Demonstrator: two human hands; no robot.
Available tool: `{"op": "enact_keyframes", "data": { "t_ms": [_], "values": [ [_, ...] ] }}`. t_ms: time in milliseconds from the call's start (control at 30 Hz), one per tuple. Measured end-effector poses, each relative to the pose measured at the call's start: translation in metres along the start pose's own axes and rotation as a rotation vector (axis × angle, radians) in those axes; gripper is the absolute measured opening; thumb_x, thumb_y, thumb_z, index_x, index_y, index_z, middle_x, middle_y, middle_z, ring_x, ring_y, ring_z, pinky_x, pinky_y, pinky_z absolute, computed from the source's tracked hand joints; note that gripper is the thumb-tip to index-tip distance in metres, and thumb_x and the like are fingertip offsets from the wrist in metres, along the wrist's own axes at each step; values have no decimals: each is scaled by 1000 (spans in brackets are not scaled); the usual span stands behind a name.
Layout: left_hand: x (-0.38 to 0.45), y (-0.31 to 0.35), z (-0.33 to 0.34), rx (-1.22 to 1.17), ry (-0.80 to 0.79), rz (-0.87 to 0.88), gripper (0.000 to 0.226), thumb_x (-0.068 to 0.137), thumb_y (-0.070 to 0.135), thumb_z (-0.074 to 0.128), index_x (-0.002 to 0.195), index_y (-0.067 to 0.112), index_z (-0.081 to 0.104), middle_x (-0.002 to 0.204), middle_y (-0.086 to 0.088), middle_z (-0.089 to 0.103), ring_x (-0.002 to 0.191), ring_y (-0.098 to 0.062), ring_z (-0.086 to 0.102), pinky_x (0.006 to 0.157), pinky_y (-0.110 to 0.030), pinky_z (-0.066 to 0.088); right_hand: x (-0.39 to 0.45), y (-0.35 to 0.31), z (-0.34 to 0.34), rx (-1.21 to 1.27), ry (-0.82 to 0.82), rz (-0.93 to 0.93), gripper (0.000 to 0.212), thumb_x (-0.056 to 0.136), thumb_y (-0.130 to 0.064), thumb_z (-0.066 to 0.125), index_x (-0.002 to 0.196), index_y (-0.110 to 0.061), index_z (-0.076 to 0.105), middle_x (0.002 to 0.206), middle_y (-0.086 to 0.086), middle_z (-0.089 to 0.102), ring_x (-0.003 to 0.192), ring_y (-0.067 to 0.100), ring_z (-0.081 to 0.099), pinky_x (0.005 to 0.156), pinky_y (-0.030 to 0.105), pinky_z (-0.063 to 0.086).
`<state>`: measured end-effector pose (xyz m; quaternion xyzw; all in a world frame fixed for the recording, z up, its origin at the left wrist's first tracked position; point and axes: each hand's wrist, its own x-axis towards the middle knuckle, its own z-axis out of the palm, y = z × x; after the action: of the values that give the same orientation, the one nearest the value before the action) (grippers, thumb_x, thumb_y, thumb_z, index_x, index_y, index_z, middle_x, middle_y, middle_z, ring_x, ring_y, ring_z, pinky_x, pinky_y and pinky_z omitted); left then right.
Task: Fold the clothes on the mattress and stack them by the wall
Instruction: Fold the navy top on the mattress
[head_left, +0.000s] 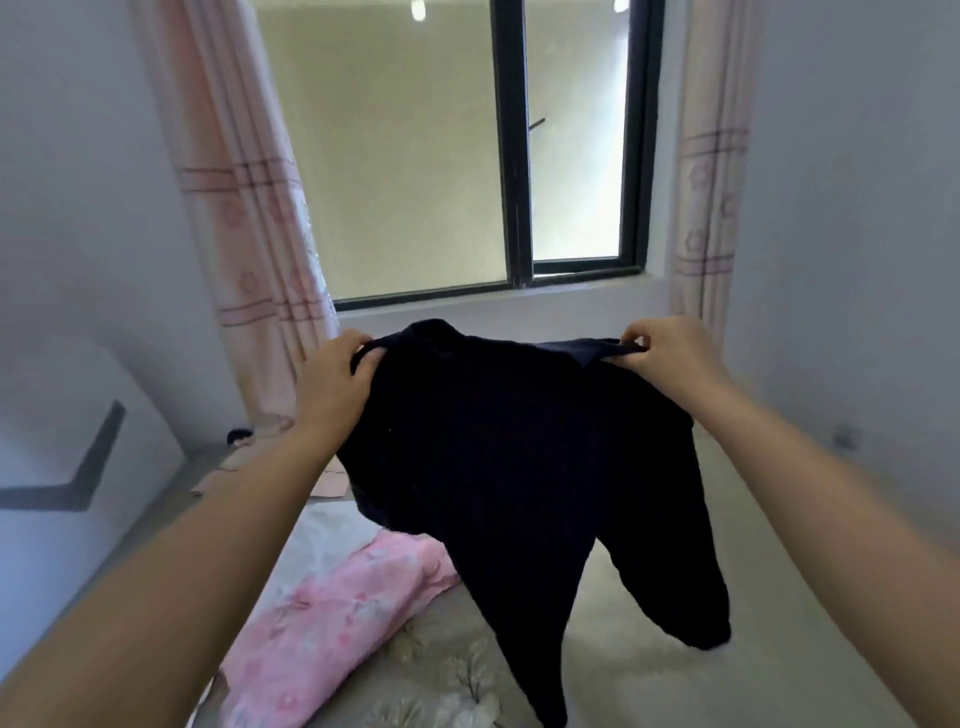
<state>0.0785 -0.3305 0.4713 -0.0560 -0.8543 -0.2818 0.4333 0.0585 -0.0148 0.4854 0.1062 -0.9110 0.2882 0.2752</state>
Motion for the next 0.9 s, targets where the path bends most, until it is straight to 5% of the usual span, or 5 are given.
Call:
{"op": "enact_keyframes", "data": {
  "t_ms": [133,367,500,733,900],
  "values": [
    [-28,11,-60,88,46,130,14,90,10,55,92,-2,61,83,-21,62,78,-33,57,63,-29,30,-36,-33,-32,-112,13,-169,37,75,-33,72,79,2,63,73,11,56,71,23,48,61,28,29],
    [-94,55,-164,252,125,401,32,83,28,37,84,3,57,68,-24,59,65,-36,57,49,-41,46,-132,-79,-84,-195,312,-565,36,68,-17,77,56,-3,46,48,19,46,42,19,34,42,28,28],
    [-140,73,-221,307,237,481,22,91,33,36,82,12,35,61,-22,52,63,-31,46,37,-29,36,-191,-101,-109,-157,496,-714,60,91,-46,40,52,-1,45,42,13,41,42,12,26,40,19,22],
    [-189,78,-281,397,352,514,40,99,40,15,78,12,35,68,-12,46,63,-21,35,34,-24,36,-243,-136,-137,-178,528,-833,67,94,-52,25,51,-4,43,42,11,40,44,8,23,40,16,14],
    [-211,64,-288,395,279,501,26,91,31,41,76,11,33,57,-19,52,58,-30,47,35,-28,38,-245,-146,-130,-218,394,-862,63,91,-52,29,52,-5,43,42,9,40,42,10,24,43,11,7]
  ]
}}
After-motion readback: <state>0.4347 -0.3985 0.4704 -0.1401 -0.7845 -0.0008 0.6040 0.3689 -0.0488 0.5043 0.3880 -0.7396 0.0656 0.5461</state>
